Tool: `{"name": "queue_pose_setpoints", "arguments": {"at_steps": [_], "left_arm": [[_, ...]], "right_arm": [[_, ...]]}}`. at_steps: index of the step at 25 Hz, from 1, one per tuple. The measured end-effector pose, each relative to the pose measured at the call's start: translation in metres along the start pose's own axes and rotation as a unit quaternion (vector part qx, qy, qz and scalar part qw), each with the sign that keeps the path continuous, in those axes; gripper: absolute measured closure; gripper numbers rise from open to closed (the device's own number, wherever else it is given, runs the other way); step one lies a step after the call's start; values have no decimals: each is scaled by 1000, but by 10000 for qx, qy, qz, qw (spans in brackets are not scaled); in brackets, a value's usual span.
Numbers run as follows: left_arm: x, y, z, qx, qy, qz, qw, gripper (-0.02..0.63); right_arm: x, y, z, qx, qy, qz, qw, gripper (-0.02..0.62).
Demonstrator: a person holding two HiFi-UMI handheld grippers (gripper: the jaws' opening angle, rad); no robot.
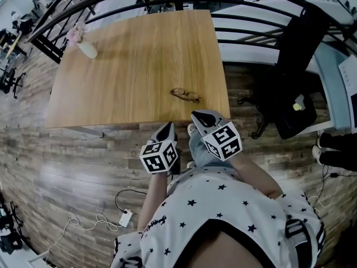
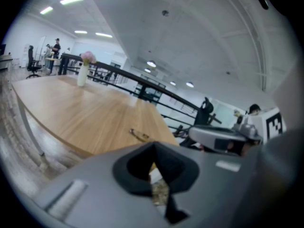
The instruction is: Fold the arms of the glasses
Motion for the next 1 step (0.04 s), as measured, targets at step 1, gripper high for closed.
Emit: {"name": "queue_pose_setpoints", "arguments": {"at_steps": [1], "left_arm": [[1, 1, 1, -12, 0, 2, 10000, 599]], "right_arm": [[0, 1, 0, 2, -7, 0, 10000, 578]]}}
Point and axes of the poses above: the fingertips, and each gripper's own axes: x forward along the fingers, y to its right, z out of its underside, the point moved 10 cm from there along -x, backward along the fingers, and after that the axes turned 2 degrees about -y, right-handed, at the moved point
